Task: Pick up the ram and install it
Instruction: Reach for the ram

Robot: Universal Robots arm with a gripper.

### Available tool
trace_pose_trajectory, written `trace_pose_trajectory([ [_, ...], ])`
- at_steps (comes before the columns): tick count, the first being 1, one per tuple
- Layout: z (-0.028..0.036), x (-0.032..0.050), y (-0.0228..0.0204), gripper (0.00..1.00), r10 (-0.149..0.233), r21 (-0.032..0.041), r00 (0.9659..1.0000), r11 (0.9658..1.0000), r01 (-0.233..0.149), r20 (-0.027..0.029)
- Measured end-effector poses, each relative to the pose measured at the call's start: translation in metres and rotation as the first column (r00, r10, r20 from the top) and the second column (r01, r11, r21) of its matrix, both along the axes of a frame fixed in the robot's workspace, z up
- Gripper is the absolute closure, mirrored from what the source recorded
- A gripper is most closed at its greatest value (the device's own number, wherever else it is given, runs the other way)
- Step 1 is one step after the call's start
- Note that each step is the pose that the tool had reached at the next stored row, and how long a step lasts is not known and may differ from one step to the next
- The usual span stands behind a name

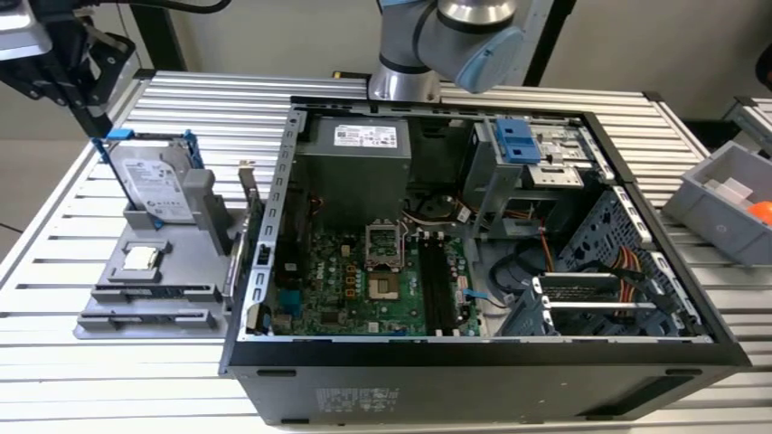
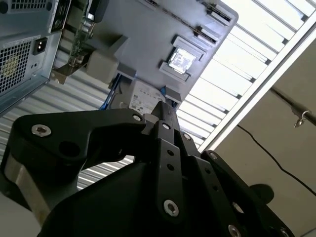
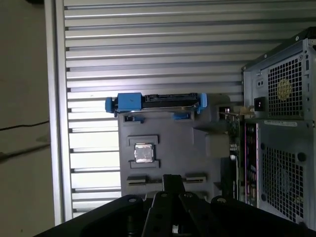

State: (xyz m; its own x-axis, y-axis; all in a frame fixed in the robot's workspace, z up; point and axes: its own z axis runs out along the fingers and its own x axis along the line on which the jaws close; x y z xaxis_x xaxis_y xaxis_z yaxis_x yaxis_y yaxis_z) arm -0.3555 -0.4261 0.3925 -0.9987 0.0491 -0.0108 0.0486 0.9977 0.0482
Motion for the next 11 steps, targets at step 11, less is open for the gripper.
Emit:
trace_pose_trajectory([
  [11,0.0000,-0.0017,-0.0070,1.00,0.010,0.0000,0.9999,0.9999,-0.010,-0.0001],
])
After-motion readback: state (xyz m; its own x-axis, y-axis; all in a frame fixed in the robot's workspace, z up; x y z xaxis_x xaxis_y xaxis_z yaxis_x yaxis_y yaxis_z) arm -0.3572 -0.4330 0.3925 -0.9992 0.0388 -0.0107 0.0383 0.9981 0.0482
